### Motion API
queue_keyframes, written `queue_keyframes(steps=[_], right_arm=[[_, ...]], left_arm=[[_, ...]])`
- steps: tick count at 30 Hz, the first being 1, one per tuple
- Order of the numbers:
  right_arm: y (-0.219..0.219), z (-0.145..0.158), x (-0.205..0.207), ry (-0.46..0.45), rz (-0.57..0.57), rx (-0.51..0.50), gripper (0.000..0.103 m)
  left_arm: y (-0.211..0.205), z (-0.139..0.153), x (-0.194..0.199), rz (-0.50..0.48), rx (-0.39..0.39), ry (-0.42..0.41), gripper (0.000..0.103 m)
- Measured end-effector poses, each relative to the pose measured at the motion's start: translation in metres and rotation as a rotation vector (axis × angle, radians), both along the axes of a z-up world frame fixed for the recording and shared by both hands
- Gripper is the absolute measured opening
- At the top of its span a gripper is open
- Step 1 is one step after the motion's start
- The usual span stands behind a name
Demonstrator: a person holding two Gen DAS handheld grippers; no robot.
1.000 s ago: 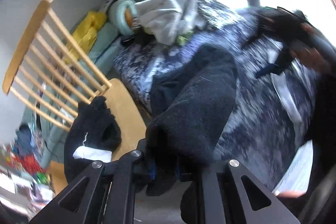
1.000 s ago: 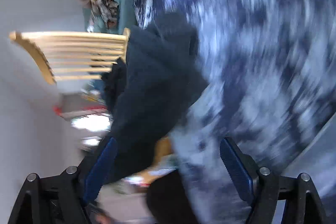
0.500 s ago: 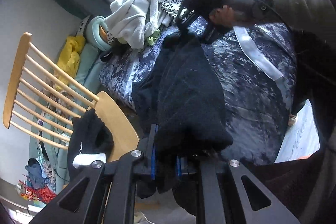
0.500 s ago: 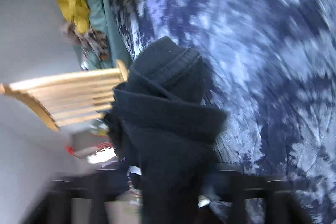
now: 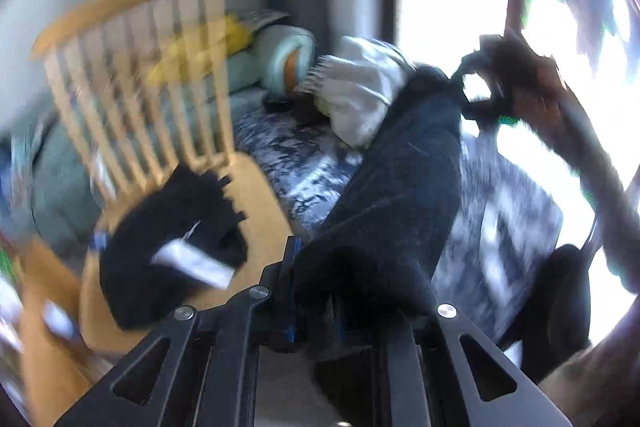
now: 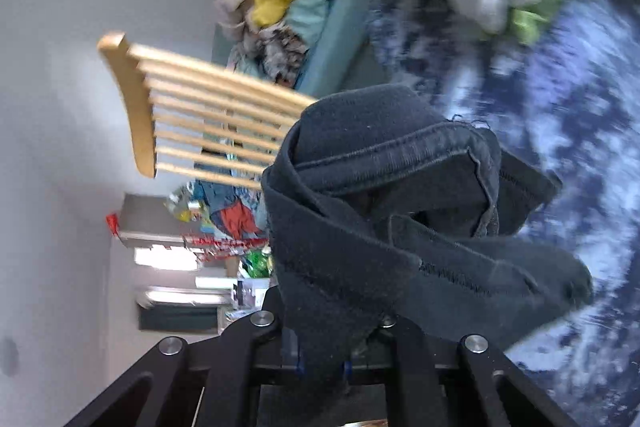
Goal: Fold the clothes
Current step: 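Lift the folded garment off the bed with both grippers toward the wooden chair, then lower the folded garment onto the chair seat with both grippers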
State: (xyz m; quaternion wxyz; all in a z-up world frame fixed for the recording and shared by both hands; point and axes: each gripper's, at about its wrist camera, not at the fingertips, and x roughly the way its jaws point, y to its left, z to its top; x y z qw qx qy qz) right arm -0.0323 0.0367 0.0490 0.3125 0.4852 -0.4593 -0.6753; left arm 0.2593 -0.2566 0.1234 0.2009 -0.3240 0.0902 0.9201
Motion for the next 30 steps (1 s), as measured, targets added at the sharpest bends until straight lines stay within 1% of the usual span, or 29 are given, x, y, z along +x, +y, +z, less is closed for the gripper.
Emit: queue_keyframes(steps=[1,2,5,7,9,12,14,16,17,18,19,20,21,22,23,24,26,28,29,30], right_arm=[[-0.011,0.005,0.0,0.007,0.018,0.003,0.009],[-0.026,0.009,-0.001,0.02,0.039,0.008,0.009],[-0.076,0.02,-0.009,0.064,0.097,0.029,0.009],[-0.113,0.021,-0.02,0.078,0.121,0.033,0.009],[-0.14,0.015,-0.028,0.08,0.138,0.048,0.009],[-0.179,0.001,-0.048,0.041,0.164,0.056,0.009],[-0.201,-0.007,-0.066,0.001,0.17,0.06,0.009],[-0.226,-0.01,-0.09,-0.013,0.168,0.081,0.01],[-0.238,-0.011,-0.103,-0.02,0.161,0.086,0.012],[-0.248,-0.014,-0.115,-0.03,0.161,0.087,0.019],[-0.257,-0.018,-0.125,-0.046,0.159,0.079,0.036],[-0.266,-0.021,-0.135,-0.043,0.161,0.055,0.063],[-0.273,-0.023,-0.145,-0.032,0.167,0.026,0.069],[-0.279,-0.023,-0.15,-0.005,0.173,0.028,0.074],[-0.283,-0.02,-0.153,0.034,0.178,0.054,0.076],[-0.285,-0.018,-0.154,0.058,0.185,0.074,0.076],[-0.289,-0.02,-0.15,0.08,0.228,0.08,0.076],[-0.292,-0.021,-0.142,0.1,0.282,0.116,0.076],[-0.295,-0.022,-0.136,0.118,0.318,0.15,0.076],[-0.301,-0.023,-0.132,0.127,0.352,0.181,0.076]], left_arm=[[-0.016,0.006,-0.003,0.043,0.03,0.001,0.014],[-0.029,0.012,-0.003,0.077,0.042,0.009,0.014],[-0.062,0.023,-0.008,0.176,0.024,0.045,0.014],[-0.082,0.025,-0.017,0.248,0.009,0.039,0.014],[-0.105,0.024,-0.029,0.301,0.044,0.004,0.014],[-0.139,0.019,-0.054,0.352,0.093,-0.07,0.014],[-0.157,0.015,-0.081,0.377,0.12,-0.129,0.014],[-0.174,0.011,-0.116,0.413,0.147,-0.187,0.014],[-0.184,0.009,-0.133,0.442,0.155,-0.208,0.014],[-0.195,0.006,-0.151,0.478,0.168,-0.23,0.014],[-0.208,0.0,-0.172,0.513,0.18,-0.266,0.014],[-0.215,-0.006,-0.189,0.54,0.185,-0.294,0.014],[-0.222,-0.013,-0.204,0.569,0.185,-0.32,0.014],[-0.227,-0.022,-0.217,0.591,0.174,-0.348,0.015],[-0.23,-0.029,-0.228,0.611,0.154,-0.366,0.015],[-0.233,-0.034,-0.238,0.632,0.133,-0.378,0.015],[-0.239,-0.047,-0.256,0.677,0.1,-0.425,0.015],[-0.244,-0.056,-0.267,0.701,0.098,-0.481,0.02],[-0.247,-0.059,-0.272,0.71,0.096,-0.507,0.021],[-0.249,-0.061,-0.275,0.723,0.091,-0.538,0.026]])
